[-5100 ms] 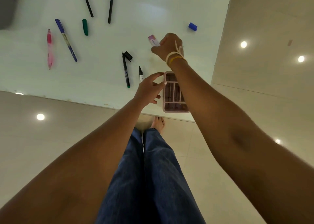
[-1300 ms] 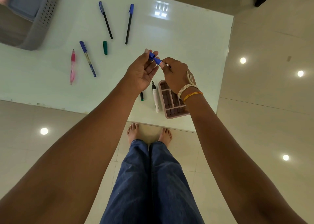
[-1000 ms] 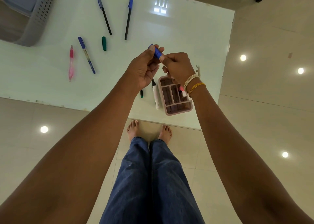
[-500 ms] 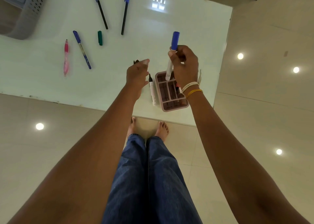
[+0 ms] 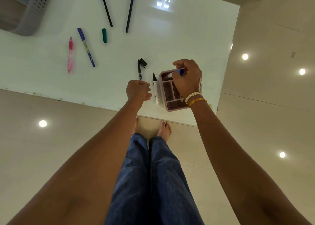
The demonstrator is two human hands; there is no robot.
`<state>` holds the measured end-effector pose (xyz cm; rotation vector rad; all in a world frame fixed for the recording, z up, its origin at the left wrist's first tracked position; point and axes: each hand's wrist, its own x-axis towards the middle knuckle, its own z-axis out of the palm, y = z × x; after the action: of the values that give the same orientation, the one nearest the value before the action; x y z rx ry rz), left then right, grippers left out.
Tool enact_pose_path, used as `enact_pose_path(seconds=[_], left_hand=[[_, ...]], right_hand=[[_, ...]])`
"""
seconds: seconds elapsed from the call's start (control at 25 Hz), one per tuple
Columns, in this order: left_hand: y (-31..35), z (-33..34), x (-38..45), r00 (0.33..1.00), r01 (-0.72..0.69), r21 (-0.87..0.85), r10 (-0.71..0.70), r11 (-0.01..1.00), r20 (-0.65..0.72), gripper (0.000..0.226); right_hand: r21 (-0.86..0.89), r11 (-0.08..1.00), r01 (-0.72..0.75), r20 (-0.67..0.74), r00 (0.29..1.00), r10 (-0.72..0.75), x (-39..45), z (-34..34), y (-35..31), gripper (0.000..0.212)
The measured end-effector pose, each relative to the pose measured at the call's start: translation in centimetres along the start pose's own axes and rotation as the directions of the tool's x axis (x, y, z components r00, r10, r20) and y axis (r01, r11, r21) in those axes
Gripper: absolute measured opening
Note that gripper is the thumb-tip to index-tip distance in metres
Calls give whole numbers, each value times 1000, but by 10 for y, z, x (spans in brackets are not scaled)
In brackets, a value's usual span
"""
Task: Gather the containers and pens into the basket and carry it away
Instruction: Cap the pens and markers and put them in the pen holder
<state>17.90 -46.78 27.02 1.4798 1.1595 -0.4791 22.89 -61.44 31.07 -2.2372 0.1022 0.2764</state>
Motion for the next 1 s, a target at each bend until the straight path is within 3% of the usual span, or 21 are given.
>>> enact_pose_path(seconds=[0.08,0.16,0.28,0.44,0.52,0.68,0.76,0.84,0.92,1.0], left_hand=[[-4,11,0,999,-41,206,44,978,-6,19],[-10,25,-1,988,-120,508,151,853,-21,32],[-14,33,-6,973,-159,674,229,721,-16,27],[-13,24,-5,974,-165,569,225,805,-35,17],[-10,13,-4,952,-203,489,287,848,-103,19],[-9,-19,11,908,-213,435,341,875,-242,20],[-7,-31,18,906,-209,445,344,871,-248,16],[-4,-39,20,906,-214,454,349,865,-238,13],[-2,-42,20,910,-216,440,343,872,-234,13],[-2,-43,19,914,-216,427,336,878,-227,13]], right_hand=[[35,999,-13,-27,1000,14,10,2,-7,30],[43,999,-2,-55,998,4,23,4,-13,29],[61,998,5,-81,997,0,37,7,-20,28],[-19,1000,-1,-7,1000,1,55,25,-32,26],[-149,989,15,122,993,3,71,42,-40,24],[-450,885,123,504,852,138,96,87,-50,34],[-501,842,198,562,815,143,99,106,-49,37],[-514,830,219,555,823,126,103,116,-48,28],[-444,895,52,448,878,171,106,115,-47,18],[-123,950,-288,319,895,312,106,108,-49,5]])
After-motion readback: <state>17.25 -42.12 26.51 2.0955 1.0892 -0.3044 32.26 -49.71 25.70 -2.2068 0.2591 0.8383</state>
